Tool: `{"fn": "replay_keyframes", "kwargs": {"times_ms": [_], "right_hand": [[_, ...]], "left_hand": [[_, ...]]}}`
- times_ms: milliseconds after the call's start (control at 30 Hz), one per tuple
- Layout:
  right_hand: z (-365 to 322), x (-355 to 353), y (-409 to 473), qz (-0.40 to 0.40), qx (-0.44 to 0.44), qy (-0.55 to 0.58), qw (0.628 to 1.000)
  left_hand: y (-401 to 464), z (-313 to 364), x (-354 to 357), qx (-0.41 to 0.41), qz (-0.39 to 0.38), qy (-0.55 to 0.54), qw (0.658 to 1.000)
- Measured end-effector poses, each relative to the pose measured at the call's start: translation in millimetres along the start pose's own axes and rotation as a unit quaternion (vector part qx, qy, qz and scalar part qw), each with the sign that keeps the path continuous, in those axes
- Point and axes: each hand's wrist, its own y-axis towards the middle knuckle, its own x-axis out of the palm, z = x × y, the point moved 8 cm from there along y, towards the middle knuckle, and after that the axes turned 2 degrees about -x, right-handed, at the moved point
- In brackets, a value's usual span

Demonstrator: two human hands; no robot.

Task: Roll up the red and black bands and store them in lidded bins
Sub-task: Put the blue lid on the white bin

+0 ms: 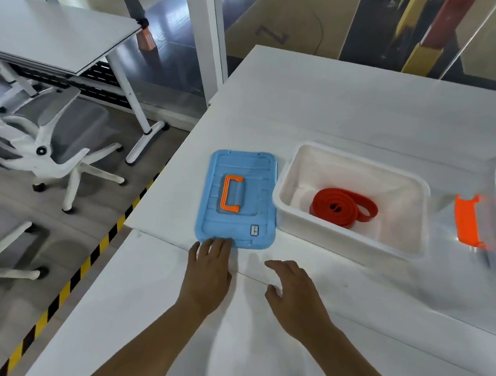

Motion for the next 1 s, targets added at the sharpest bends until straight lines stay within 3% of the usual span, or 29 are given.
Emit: {"fn": "replay_keyframes", "kwargs": {"times_ms": [233, 333, 567, 867, 1000], "right_hand": [[4.2, 5.2, -4.8, -0.008, 0.006, -0.005, 1.000], [10.3, 4.4, -6.4, -0.011, 0.011, -0.004, 1.000], [11.1, 3.4, -14.3, -0.014, 0.016, 0.001, 1.000], [15.8, 2.4, -22.9, -0.007, 0.030, 0.019, 0.999], [21.5, 4.4, -28.6, -0.010, 0.037, 0.019, 0.999]], "left_hand": [[13.7, 2.2, -17.3, -0.003, 0.058, -0.026, 0.998], [26.2, -6.3, -16.0, -0.012, 0.049, -0.004, 0.999], [14.2, 14.2, -24.0, 0.051, 0.062, 0.026, 0.996], [26.3, -5.0, -19.2, -0.002, 0.014, 0.017, 1.000], [31.3, -0.8, -14.8, 0.050, 0.008, 0.067, 0.996]]}}
